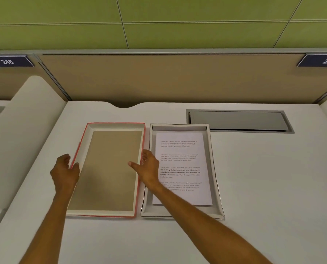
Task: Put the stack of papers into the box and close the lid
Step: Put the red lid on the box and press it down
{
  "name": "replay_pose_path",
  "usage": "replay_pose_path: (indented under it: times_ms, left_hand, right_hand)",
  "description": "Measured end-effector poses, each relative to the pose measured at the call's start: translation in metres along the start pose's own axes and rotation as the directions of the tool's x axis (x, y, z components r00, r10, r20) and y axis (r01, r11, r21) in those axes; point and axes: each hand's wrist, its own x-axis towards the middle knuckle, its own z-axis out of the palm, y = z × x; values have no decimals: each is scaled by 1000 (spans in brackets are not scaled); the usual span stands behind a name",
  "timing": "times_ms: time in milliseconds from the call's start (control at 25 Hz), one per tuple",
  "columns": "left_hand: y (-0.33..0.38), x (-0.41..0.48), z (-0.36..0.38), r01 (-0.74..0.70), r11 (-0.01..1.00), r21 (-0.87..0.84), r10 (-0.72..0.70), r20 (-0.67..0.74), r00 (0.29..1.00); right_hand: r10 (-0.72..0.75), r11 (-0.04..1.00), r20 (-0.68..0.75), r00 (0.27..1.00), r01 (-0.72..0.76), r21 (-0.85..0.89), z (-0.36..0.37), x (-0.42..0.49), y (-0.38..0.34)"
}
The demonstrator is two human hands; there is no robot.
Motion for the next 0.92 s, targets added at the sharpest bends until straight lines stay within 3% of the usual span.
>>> replay_pose_path:
  times_ms: [160,480,640,920]
  left_hand:
    - [-21,20,0,-18,982,189,7,59,998]
    - [-43,31,12,14,938,347,-75,163,984]
    - [-48,30,12,51,938,344,-108,148,983]
    - [-9,36,-31,112,949,296,-158,134,978]
  right_hand:
    - [45,987,8,999,-43,-152,19,-4,5]
    - [55,884,57,997,-22,-468,28,1,14]
    - [56,877,53,997,-24,-480,27,2,17]
    - [24,944,58,998,-4,-329,20,-1,15]
